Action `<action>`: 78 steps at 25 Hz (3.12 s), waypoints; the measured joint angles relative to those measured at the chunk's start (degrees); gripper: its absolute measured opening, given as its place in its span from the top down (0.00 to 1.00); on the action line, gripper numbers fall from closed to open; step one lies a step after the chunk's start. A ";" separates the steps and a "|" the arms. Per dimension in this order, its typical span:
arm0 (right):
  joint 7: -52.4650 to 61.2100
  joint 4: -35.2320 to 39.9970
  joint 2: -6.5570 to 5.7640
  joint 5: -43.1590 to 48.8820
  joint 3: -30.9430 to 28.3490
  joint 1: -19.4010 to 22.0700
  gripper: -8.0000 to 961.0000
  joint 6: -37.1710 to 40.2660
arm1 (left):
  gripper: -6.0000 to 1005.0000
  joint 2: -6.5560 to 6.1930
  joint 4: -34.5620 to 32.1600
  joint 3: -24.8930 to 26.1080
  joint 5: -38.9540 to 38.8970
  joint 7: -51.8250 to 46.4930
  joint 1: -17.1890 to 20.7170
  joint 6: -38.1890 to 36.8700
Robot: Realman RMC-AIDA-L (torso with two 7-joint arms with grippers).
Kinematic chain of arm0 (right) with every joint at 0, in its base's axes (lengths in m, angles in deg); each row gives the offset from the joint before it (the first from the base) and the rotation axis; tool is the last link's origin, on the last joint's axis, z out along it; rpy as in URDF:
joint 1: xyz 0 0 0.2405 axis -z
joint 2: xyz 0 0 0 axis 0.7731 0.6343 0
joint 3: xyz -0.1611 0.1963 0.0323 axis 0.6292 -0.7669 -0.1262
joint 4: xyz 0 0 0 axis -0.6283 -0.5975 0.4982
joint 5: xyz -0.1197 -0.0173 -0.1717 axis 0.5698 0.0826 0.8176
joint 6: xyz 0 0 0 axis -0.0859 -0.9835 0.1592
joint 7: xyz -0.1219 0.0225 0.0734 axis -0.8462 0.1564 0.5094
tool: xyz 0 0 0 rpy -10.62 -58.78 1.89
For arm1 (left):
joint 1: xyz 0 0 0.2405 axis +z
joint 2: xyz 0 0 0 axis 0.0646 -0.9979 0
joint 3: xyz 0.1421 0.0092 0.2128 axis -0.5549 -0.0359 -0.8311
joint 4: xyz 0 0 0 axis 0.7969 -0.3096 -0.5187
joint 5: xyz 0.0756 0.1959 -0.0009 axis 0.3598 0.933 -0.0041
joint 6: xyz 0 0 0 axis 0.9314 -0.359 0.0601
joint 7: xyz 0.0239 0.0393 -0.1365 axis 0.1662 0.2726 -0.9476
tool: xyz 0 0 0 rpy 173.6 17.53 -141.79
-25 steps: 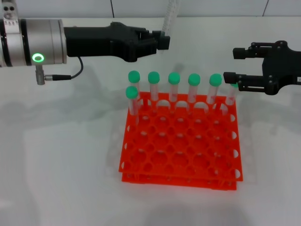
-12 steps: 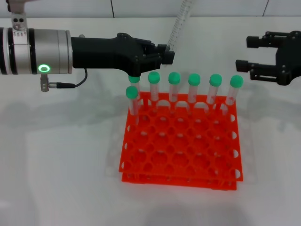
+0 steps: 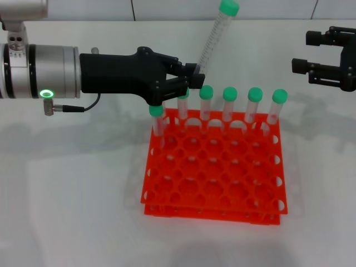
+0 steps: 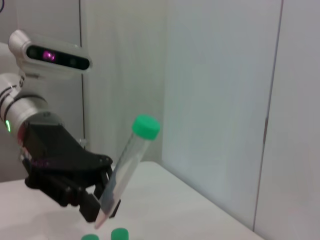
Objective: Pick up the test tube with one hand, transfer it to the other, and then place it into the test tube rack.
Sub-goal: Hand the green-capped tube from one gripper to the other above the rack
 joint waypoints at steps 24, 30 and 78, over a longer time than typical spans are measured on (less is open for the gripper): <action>-0.15 0.48 -0.21 -3.57 -1.50 3.30 0.34 2.91 | 0.81 0.13 2.72 -1.64 1.55 0.40 -2.04 1.27; -0.19 0.45 -0.20 -4.93 -2.66 3.63 0.34 4.36 | 0.81 0.12 2.72 -1.66 1.62 0.50 -2.08 1.26; -0.15 -0.27 0.15 -7.17 2.94 -0.25 0.34 5.96 | 0.81 0.30 4.31 -5.23 1.59 1.49 -3.11 2.64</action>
